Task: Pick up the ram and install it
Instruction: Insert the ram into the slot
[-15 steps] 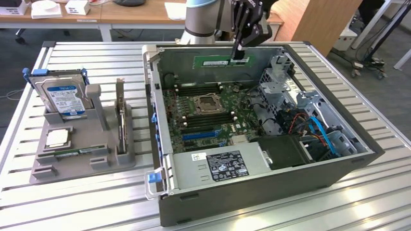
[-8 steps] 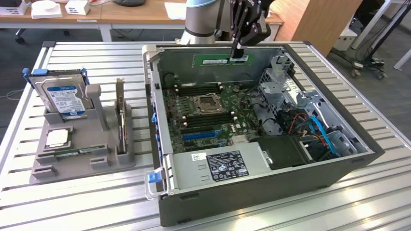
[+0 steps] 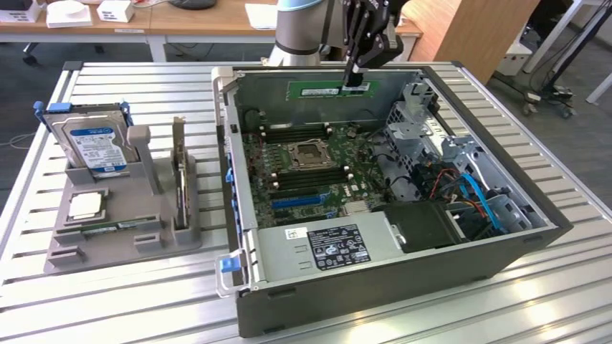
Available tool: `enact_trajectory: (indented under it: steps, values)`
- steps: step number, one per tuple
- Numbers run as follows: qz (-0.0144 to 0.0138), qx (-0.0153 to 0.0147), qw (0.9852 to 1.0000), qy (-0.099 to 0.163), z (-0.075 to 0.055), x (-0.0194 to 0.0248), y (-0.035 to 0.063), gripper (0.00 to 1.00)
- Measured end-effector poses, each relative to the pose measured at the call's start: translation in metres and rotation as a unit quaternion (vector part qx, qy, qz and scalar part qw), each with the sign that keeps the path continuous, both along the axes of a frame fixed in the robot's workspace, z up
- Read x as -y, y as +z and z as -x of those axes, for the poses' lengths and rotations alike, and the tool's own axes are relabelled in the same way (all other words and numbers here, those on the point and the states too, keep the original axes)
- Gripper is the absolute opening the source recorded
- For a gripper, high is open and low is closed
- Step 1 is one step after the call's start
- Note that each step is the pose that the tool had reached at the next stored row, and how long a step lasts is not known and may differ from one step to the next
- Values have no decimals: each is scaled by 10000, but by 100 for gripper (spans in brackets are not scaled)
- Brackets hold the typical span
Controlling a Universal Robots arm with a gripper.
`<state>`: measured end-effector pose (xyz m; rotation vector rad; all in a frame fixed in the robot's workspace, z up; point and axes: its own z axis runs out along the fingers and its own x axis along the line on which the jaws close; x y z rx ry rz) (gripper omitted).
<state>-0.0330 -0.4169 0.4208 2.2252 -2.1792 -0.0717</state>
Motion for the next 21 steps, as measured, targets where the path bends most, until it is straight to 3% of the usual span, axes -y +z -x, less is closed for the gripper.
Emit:
enact_trajectory:
  steps: [21]
  values:
    - [-3, 1, 10000, 0, 0, 0, -232, 11]
